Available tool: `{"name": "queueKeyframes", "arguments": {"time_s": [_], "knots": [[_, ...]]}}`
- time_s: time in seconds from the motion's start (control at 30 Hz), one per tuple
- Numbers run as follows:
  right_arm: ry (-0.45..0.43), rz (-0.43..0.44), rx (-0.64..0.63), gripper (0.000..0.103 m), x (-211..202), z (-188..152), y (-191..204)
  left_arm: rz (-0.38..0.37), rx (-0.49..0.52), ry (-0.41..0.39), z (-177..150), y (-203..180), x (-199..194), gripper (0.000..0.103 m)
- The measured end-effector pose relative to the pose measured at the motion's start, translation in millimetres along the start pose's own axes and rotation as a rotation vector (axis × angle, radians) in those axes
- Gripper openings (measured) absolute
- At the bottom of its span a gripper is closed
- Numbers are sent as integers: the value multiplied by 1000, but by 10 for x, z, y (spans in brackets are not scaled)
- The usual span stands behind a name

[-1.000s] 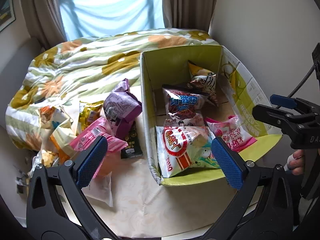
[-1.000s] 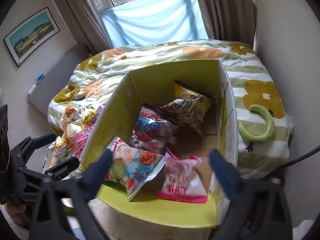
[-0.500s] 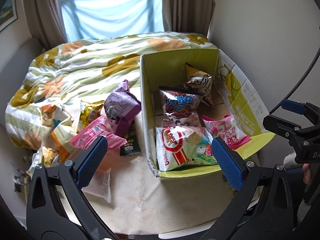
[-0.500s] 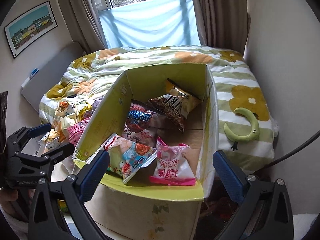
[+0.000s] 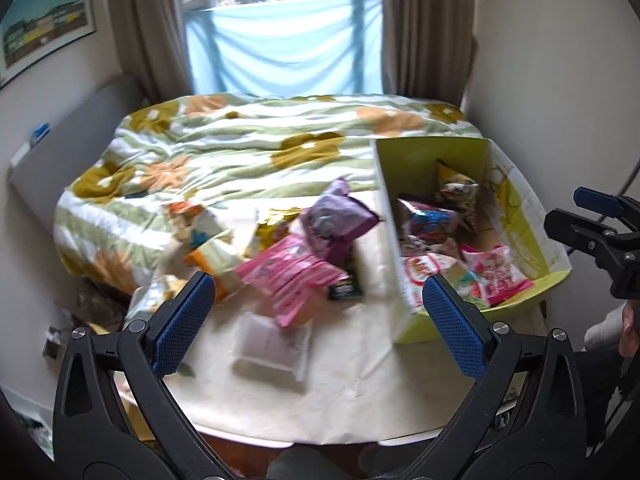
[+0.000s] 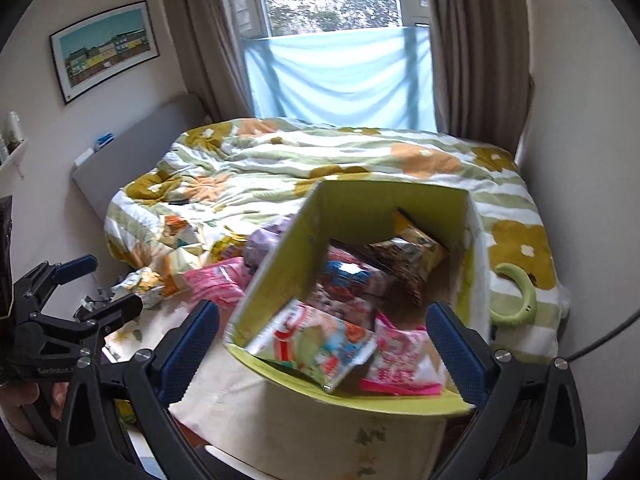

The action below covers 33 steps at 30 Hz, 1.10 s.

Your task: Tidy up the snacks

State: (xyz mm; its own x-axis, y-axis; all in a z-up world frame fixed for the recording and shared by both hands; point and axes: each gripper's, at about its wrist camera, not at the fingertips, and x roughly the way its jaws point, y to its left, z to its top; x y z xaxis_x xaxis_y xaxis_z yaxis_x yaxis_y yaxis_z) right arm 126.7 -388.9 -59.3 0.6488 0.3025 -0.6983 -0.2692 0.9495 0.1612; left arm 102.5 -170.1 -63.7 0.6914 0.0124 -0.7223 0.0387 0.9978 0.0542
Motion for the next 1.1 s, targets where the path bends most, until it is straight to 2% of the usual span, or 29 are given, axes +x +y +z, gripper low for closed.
{"name": "queueKeyframes", "arguments": {"time_s": [0.17,0.33,0.53,0.7,0.83,1.1], "knots": [[-21,41,-40,103,98,101,440,49,-30,4,-98,498,-35,103],[-20,57,-60,103,254,165,856,67,-3,16,-204,978,8,103],[5,37,-85,103,536,219,1299,76,147,90,-395,1456,343,103],[50,10,-75,103,870,207,1551,90,337,166,-598,1627,729,103],[91,-7,-54,103,1155,178,1679,84,471,198,-738,1718,1039,103],[189,-58,-76,103,1806,78,1812,-13,564,253,-735,1817,1650,103]]}}
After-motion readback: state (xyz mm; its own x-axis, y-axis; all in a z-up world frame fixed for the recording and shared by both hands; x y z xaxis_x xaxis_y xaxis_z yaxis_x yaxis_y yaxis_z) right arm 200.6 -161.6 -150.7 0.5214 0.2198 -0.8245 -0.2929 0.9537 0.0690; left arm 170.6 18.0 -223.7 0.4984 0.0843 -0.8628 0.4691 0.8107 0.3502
